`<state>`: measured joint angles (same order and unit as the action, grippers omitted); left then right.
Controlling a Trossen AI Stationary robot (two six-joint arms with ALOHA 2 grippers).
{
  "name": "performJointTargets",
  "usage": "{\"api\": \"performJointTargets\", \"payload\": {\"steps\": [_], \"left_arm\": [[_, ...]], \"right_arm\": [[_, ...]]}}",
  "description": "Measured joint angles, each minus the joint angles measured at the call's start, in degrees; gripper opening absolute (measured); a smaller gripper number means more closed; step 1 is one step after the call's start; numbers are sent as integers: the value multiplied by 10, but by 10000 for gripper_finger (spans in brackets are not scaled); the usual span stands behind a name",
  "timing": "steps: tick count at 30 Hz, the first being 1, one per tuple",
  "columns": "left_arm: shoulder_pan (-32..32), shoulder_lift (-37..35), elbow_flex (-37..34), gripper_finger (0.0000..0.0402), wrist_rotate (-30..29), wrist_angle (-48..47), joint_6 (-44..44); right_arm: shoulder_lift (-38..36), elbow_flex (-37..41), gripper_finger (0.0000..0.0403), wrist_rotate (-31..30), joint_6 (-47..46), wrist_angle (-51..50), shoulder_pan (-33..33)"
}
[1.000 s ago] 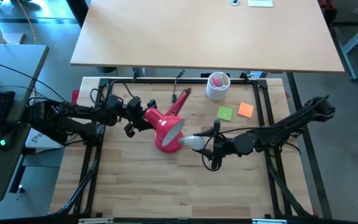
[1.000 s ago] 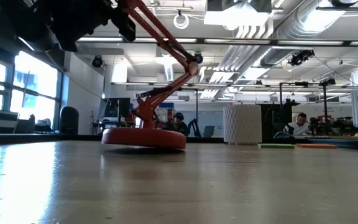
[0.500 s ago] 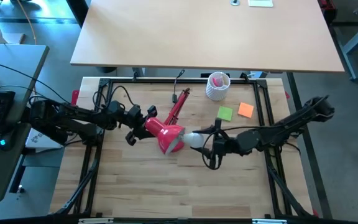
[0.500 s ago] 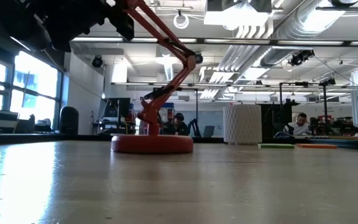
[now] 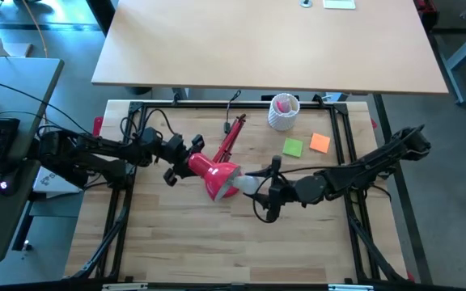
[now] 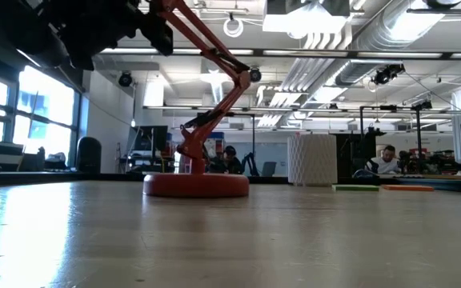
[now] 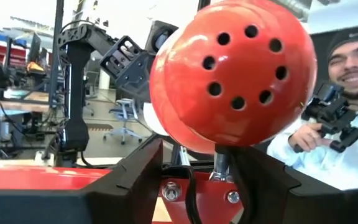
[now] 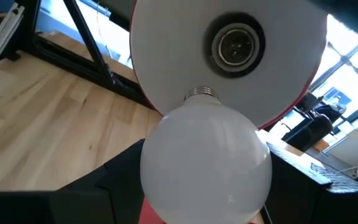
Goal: Screw lightbulb
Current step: Insert the white lightbulb into the red lamp
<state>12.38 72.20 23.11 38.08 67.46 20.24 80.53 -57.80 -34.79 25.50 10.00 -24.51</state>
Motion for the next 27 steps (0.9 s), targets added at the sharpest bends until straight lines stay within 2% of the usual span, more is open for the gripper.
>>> {"api": "performJointTargets", "payload": {"steps": [8, 14, 20, 27], "left_arm": [[2, -2, 2, 208, 8, -38, 4], [36, -1, 1, 212, 58, -95, -26], [72, 0, 0, 212, 79, -93, -29], [67, 1, -1, 212, 137, -49, -23]], "right_arm": [[0, 0, 252, 0, -1, 6, 0], [0, 0, 252, 0, -27, 4, 0], [-1, 0, 252, 0, -36, 7, 0], [-1, 0, 252, 0, -40, 10, 2]]}}
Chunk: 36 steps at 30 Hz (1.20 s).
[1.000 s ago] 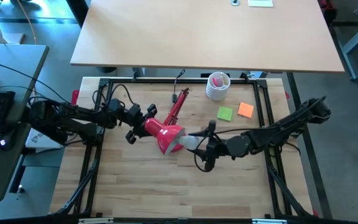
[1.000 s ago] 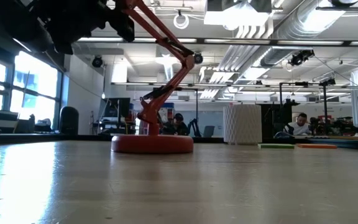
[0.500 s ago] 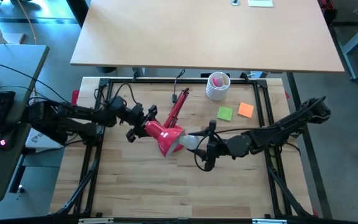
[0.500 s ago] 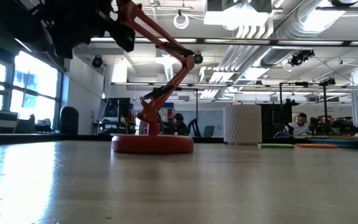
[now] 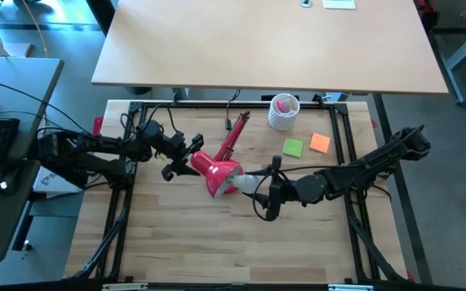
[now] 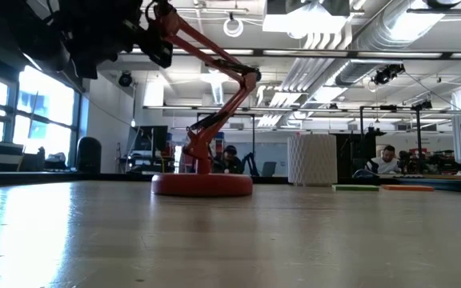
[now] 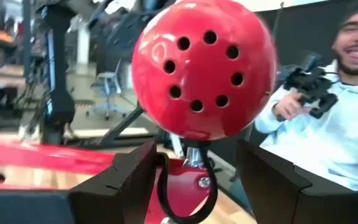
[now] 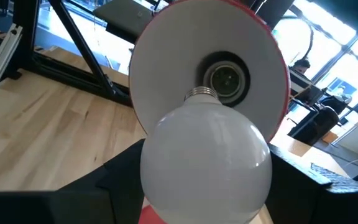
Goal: Screw lightbulb
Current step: Insert the white lightbulb into the red lamp
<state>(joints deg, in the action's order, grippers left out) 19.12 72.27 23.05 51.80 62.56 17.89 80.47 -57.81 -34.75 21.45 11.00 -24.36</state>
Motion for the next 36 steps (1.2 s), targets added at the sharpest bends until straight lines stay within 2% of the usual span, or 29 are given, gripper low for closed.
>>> {"api": "performJointTargets", "payload": {"steps": [9, 17, 21, 29, 34, 36], "left_arm": [[-24, 0, 0, 212, -96, 17, 12], [-31, -1, 17, 212, -112, 36, -13], [-27, -1, 24, 227, -118, 20, 41], [-26, -3, 26, 299, -116, -38, 27], [-21, -3, 27, 317, -43, -84, 43], [-16, -3, 26, 318, -30, -110, 40]], "right_arm": [[0, 0, 252, 0, 0, 0, 0], [0, 0, 252, 0, -1, 6, 15], [0, 0, 252, 1, -17, 10, 26], [0, 0, 252, 7, -24, 10, 28], [0, 0, 252, 6, -24, 9, 28], [0, 0, 252, 5, -24, 8, 28]]}}
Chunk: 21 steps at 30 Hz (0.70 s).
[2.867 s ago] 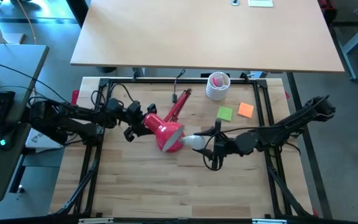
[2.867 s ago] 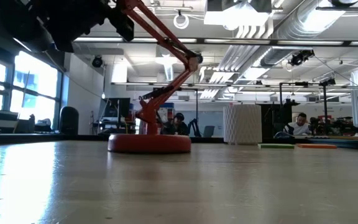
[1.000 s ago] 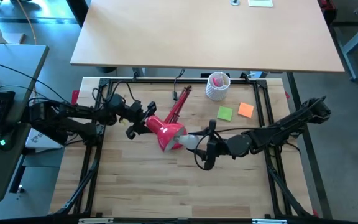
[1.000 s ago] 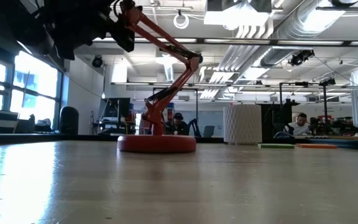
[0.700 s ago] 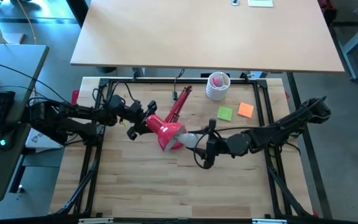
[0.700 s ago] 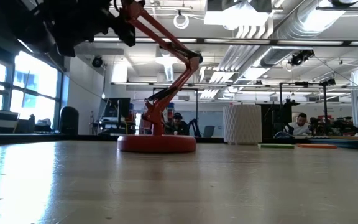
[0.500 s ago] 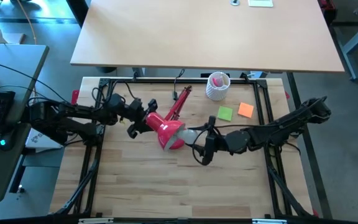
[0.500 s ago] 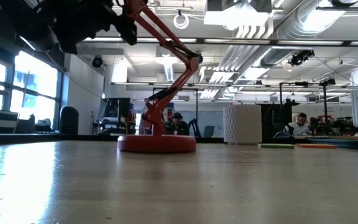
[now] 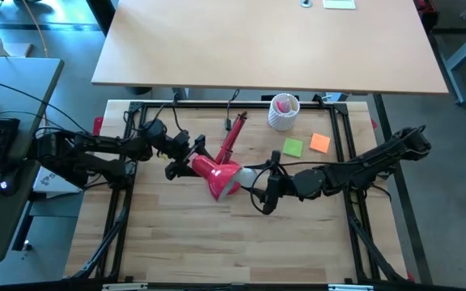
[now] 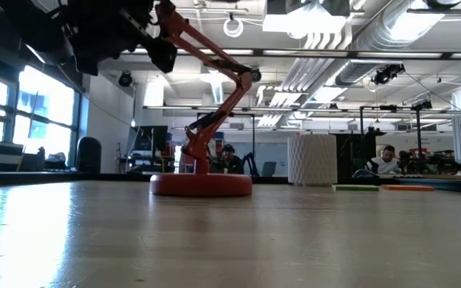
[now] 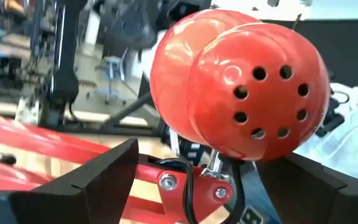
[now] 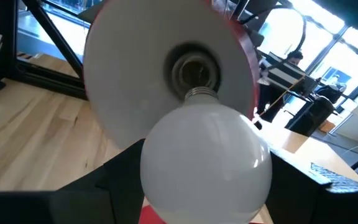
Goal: Screw lightbulb
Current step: Insert the white lightbulb into the red lamp
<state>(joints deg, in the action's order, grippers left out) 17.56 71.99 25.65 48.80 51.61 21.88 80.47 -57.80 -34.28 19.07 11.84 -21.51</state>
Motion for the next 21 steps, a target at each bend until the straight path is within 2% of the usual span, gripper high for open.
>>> {"api": "performJointTargets", "payload": {"steps": [5, 12, 16, 21], "left_arm": [[38, 2, -3, 319, 7, -70, -16], [85, 2, -3, 319, 5, -90, -4], [107, -4, -3, 319, -1, -154, 5], [121, -33, -3, 319, -17, -238, -32]], "right_arm": [[0, 0, 252, -2, 3, -1, 0], [0, 0, 252, -2, 9, -9, 7], [0, 0, 252, -2, 5, -22, 7], [0, 0, 252, 0, 3, -26, 7]]}}
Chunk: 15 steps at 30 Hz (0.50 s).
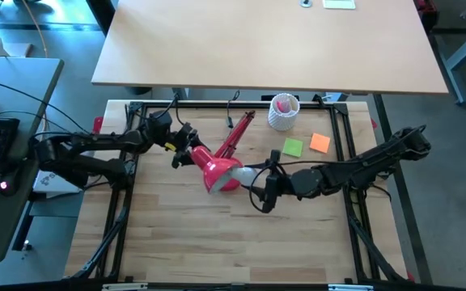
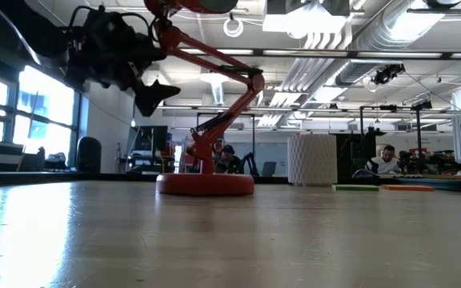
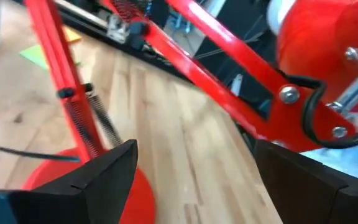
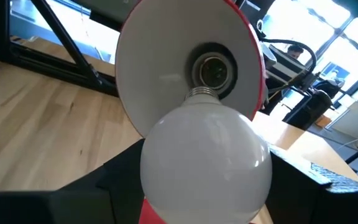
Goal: Screw lightbulb
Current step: Insert the white lightbulb into the red lamp
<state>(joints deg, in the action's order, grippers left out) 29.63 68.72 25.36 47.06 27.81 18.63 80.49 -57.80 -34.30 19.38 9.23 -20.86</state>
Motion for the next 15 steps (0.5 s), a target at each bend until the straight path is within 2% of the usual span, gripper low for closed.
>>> {"api": "performJointTargets", "payload": {"steps": [10, 15], "left_arm": [[4, -114, 1, 319, -30, -116, -61], [-6, -156, 1, 319, -30, -45, -40]], "right_arm": [[0, 0, 252, 0, -1, -2, 0], [0, 0, 252, 0, -3, -1, -1]]}}
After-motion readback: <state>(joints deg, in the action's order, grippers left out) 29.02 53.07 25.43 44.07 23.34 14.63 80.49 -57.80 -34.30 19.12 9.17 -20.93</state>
